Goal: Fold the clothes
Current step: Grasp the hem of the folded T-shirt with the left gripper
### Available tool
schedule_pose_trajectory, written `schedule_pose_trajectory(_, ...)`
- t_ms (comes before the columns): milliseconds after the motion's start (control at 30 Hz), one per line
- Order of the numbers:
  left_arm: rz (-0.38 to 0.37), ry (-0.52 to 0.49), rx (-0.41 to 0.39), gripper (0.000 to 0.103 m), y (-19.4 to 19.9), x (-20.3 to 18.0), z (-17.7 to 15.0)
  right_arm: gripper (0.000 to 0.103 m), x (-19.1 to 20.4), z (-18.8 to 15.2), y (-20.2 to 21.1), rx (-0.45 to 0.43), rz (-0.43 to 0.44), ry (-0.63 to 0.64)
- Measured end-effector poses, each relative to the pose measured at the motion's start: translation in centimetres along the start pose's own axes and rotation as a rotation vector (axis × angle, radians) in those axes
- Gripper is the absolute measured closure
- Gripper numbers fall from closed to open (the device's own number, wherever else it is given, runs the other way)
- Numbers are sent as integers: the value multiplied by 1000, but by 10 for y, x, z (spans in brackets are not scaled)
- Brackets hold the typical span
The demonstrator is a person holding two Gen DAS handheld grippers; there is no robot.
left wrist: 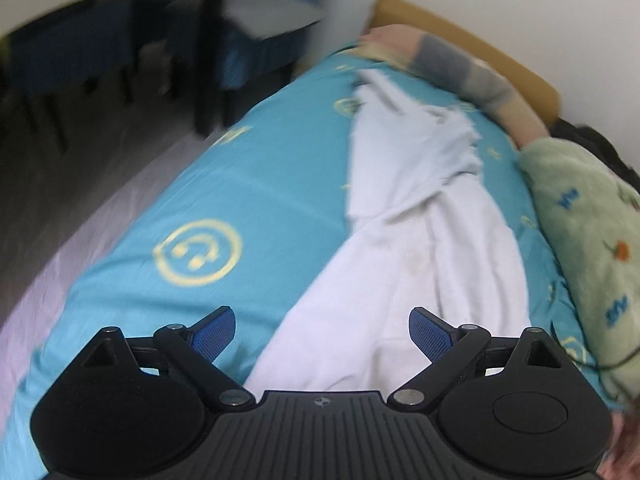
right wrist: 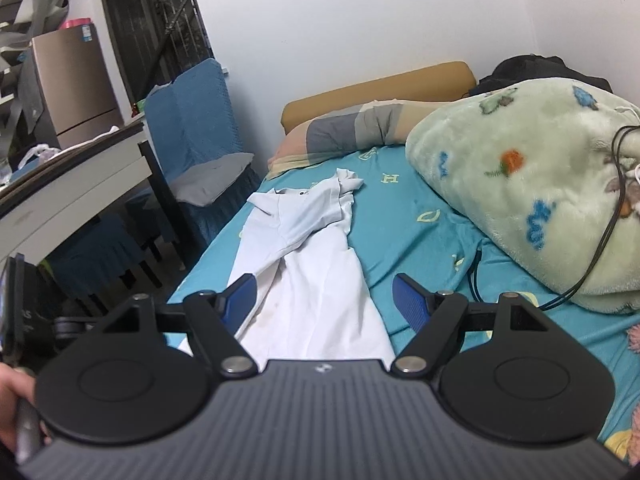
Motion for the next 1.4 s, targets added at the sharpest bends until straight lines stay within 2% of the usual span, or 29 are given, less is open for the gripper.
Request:
schedule_pose_trajectory(100, 26, 96, 88, 11, -9, 16, -1, 27, -10, -8, -6, 36, 40, -45)
schedule_pose_trajectory(200, 51, 158, 162, 13, -20, 28, -5, 27, -13, -15, -14, 75, 43, -45)
schedule_pose_trajectory(367, 100, 205, 207, 19, -33, 35, -11, 27, -22, -18, -20, 98, 51, -81)
schedule_pose_trajectory(433, 102, 220, 240, 28, -38, 37, -15, 27, -25, -19, -21, 100, 53, -98)
schedule_pose_trajectory(567, 101, 237, 294, 33, -45, 40, -20, 27, -30, -19, -24, 113, 50, -119)
schedule_pose_trajectory(667, 100, 184, 304, 54, -39, 33, -22, 27, -30, -19, -25, 123, 47, -118)
schedule_pose_trajectory(733, 97, 135, 303, 78, -34, 27, -25, 27, -30, -20, -26, 128, 43, -113)
schedule_pose_trajectory(800, 103, 66, 282, 94, -25, 18, -26, 27, -29, -21, -27, 135, 42, -115)
schedule_pose_trajectory(900, 123, -86, 205, 101, -5, -2, -30, 27, -29, -21, -29, 142, 49, -115)
schedule_pose_trajectory(1033, 114, -288, 58, 101, 32, -32, -39, 27, -27, -22, -31, 151, 55, -109)
schedule_pose_trajectory(1200, 41, -489, -101, 102, 71, -75, -66, 27, -26, -22, -32, 158, 59, -108)
schedule_pose_trajectory(1267, -10, -563, -126, 102, 80, -95, -83, 27, -29, -22, -33, 159, 53, -114)
schedule_pose_trajectory(1400, -113, -667, -92, 102, 68, -127, -116, 27, -37, -24, -34, 164, 34, -138)
Point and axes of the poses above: each gripper's, at about its wrist camera, not at the fingertips, and y roughly against the way its jaws point, x to its left, z to its top, the point moved 2 cm from there along -y, roughly the way its jaws point, and after that the axes turned 10 degrees about z, right-handed, at the moved point
